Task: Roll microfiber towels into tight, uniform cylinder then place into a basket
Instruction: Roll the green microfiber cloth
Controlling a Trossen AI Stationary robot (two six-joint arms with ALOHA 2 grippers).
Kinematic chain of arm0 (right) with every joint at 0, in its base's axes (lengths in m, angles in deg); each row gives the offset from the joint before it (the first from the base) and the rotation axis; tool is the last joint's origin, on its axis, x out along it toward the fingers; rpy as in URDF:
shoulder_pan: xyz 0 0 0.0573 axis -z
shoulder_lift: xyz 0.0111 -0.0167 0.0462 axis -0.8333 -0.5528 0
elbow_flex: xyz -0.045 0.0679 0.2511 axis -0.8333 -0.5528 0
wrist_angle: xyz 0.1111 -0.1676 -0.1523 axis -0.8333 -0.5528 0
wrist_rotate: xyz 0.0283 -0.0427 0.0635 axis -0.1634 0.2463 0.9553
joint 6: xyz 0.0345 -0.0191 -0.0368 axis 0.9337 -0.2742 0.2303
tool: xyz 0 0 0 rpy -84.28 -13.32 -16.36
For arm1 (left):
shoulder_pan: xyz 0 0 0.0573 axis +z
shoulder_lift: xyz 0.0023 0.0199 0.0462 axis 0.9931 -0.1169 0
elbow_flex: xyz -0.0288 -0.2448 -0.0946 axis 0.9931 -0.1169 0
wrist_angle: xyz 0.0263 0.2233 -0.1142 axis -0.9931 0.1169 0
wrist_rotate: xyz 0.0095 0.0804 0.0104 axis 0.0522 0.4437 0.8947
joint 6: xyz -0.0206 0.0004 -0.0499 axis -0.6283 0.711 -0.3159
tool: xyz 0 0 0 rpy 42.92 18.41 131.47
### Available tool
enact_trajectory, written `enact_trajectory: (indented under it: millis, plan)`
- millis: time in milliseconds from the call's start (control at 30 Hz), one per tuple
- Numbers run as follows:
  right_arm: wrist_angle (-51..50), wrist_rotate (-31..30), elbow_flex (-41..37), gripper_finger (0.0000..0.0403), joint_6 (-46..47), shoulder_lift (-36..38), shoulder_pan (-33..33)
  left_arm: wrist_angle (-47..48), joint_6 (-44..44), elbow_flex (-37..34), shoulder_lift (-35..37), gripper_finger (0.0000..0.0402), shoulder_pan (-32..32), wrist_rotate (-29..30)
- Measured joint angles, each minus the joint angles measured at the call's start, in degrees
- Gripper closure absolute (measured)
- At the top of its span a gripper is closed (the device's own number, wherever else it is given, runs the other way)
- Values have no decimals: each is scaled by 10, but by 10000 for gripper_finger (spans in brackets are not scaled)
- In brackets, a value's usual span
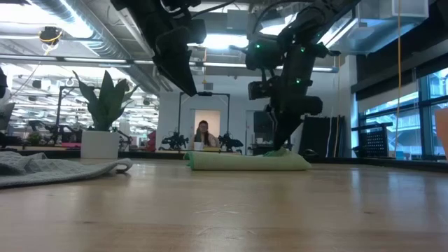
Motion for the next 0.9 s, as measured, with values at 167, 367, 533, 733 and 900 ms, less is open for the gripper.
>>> enact_trajectory:
  millis: [167, 367, 533, 733, 900]
  plan:
    - [-36, -24, 26, 399, 64, 1, 16, 0, 0, 0, 0, 325, 0, 0]
    - [-77, -29, 31, 401, 148, 1, 41, 0, 0, 0, 0, 325, 0, 0]
    - [-90, -38, 31, 401, 173, 1, 50, 0, 0, 0, 0, 325, 0, 0]
    - [-88, -37, 31, 389, 184, 1, 50, 0, 0, 0, 0, 325, 0, 0]
    - [-86, -36, 31, 341, 192, 1, 50, 0, 2, 0, 0, 325, 0, 0]
